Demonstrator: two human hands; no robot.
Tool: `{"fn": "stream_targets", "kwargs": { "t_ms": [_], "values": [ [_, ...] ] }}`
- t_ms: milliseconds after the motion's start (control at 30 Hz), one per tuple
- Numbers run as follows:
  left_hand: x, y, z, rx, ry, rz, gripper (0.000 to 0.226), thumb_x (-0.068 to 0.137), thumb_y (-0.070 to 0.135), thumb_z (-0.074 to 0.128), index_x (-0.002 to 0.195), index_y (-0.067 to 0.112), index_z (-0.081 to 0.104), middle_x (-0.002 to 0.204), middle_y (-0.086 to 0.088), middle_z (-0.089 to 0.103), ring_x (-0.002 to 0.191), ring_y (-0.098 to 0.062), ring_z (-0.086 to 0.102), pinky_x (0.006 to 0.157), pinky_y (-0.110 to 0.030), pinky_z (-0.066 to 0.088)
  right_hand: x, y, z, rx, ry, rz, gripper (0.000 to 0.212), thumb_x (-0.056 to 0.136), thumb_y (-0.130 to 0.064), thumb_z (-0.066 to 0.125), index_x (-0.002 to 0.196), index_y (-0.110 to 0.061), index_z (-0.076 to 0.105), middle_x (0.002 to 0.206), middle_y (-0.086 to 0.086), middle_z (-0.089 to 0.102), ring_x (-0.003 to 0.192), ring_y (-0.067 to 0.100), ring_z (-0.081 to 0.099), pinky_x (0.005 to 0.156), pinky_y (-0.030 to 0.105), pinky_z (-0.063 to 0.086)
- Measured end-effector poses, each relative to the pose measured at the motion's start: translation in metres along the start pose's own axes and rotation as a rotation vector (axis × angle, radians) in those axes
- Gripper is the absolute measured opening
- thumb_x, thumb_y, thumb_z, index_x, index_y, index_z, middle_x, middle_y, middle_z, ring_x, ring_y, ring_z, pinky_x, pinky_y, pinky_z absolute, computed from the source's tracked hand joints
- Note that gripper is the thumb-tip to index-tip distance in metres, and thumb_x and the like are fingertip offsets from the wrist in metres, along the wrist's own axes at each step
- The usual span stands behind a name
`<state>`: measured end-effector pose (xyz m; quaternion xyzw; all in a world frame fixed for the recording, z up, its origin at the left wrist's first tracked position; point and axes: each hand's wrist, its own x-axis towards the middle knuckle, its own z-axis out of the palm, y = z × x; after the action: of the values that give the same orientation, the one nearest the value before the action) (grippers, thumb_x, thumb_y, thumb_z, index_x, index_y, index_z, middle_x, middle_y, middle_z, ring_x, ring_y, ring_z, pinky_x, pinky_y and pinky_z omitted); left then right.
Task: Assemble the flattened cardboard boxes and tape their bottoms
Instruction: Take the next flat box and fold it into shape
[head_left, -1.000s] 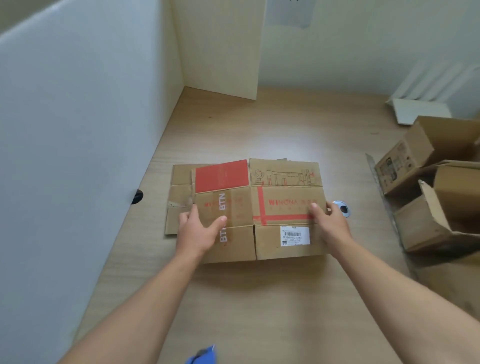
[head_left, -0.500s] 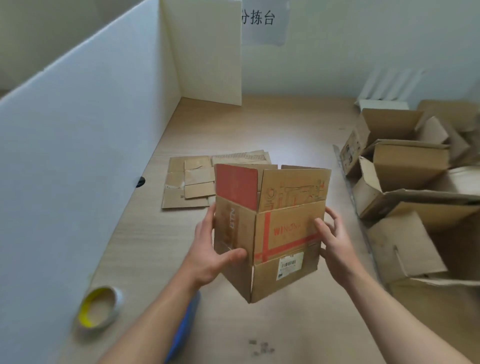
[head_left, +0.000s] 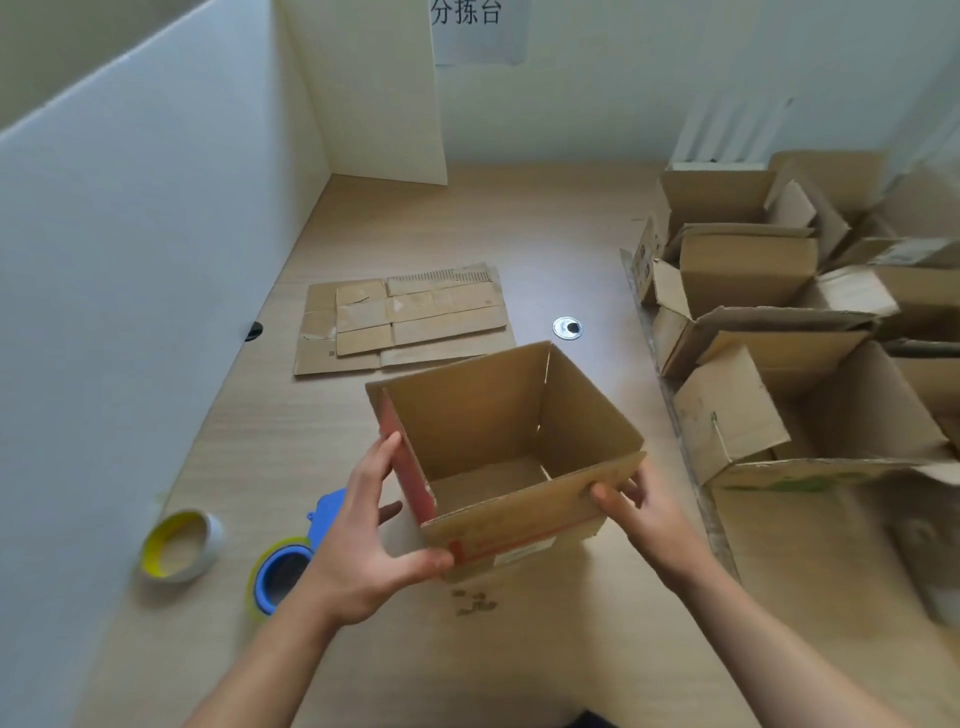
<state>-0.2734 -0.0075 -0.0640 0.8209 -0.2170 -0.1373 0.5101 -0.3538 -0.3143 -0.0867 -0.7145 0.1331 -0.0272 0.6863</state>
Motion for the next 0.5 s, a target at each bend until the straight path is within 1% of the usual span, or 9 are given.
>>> {"fn": "stream_targets", "kwargs": {
  "t_ms": [33,100,133,167,233,267,367,433,500],
  "values": [
    [-0.004,0.0,0.004,0.003,0.005,0.008,0.116,0.057,0.068,0.084,0.15,0.054,0.016,0.161,0.024,0.014,0.146,0.002,0.023,0.105,-0.027,0.04,-0.004,0.002,0.0,-0.033,-0.02,-0.014,0.061,0.071,-0.054,0.076,0.127,-0.055,0.052,0.128,-0.02,0.063,0.119,0.004,0.06,0.085,0.02,0.053],
    [-0.011,0.0,0.011,0.019,0.011,0.015,0.11,0.059,0.066,0.084,0.15,0.051,0.023,0.16,0.024,0.016,0.146,0.0,0.025,0.108,-0.032,0.041,-0.011,0.006,0.001,-0.126,-0.059,-0.058,0.071,0.072,-0.054,0.077,0.136,-0.054,0.046,0.136,-0.023,0.055,0.124,0.003,0.056,0.087,0.024,0.055],
    [-0.014,-0.001,0.014,0.028,0.018,0.017,0.107,0.06,0.065,0.084,0.149,0.048,0.027,0.159,0.023,0.018,0.145,-0.001,0.026,0.109,-0.034,0.041,-0.015,0.007,0.001,-0.176,-0.067,-0.082,0.072,0.073,-0.056,0.076,0.138,-0.055,0.044,0.14,-0.023,0.05,0.127,0.002,0.052,0.09,0.026,0.055],
    [-0.017,-0.002,0.016,0.032,0.026,0.018,0.104,0.061,0.065,0.083,0.149,0.046,0.03,0.159,0.023,0.02,0.145,-0.002,0.027,0.109,-0.036,0.041,-0.018,0.008,0.001,-0.22,-0.067,-0.105,0.072,0.073,-0.06,0.074,0.138,-0.057,0.043,0.141,-0.025,0.046,0.128,0.0,0.05,0.09,0.025,0.054],
    [-0.021,-0.003,0.02,0.019,0.046,0.006,0.099,0.062,0.067,0.082,0.146,0.045,0.036,0.156,0.024,0.024,0.144,-0.003,0.031,0.109,-0.035,0.041,-0.023,0.009,-0.001,-0.275,-0.065,-0.145,0.067,0.075,-0.063,0.071,0.137,-0.056,0.046,0.14,-0.027,0.044,0.129,-0.001,0.048,0.089,0.021,0.053],
    [-0.024,-0.004,0.022,0.005,0.059,-0.006,0.096,0.062,0.069,0.081,0.144,0.043,0.04,0.155,0.025,0.026,0.143,-0.003,0.032,0.109,-0.035,0.041,-0.025,0.011,-0.001,-0.292,-0.068,-0.158,0.063,0.078,-0.061,0.07,0.136,-0.052,0.05,0.14,-0.023,0.044,0.129,0.0,0.048,0.091,0.023,0.054],
    [-0.029,-0.007,0.024,-0.01,0.087,-0.053,0.093,0.061,0.075,0.076,0.141,0.035,0.049,0.153,0.024,0.03,0.142,0.0,0.033,0.11,-0.035,0.041,-0.029,0.016,-0.003,-0.315,-0.071,-0.16,0.05,0.083,-0.051,0.066,0.131,-0.043,0.057,0.14,-0.011,0.044,0.128,0.004,0.049,0.098,0.038,0.053],
    [-0.029,-0.007,0.025,0.009,0.089,-0.07,0.094,0.062,0.077,0.074,0.141,0.032,0.05,0.154,0.02,0.03,0.142,0.002,0.031,0.111,-0.035,0.041,-0.029,0.016,-0.003,-0.308,-0.065,-0.152,0.046,0.083,-0.05,0.064,0.129,-0.042,0.059,0.139,-0.009,0.044,0.127,0.005,0.05,0.1,0.039,0.051],
    [-0.028,-0.006,0.023,0.027,0.086,-0.083,0.095,0.061,0.078,0.072,0.141,0.032,0.051,0.153,0.018,0.03,0.141,0.005,0.03,0.11,-0.031,0.04,-0.027,0.013,-0.002,-0.287,-0.06,-0.132,0.045,0.083,-0.049,0.064,0.127,-0.042,0.06,0.139,-0.008,0.045,0.128,0.007,0.05,0.102,0.039,0.049]
  ]
}}
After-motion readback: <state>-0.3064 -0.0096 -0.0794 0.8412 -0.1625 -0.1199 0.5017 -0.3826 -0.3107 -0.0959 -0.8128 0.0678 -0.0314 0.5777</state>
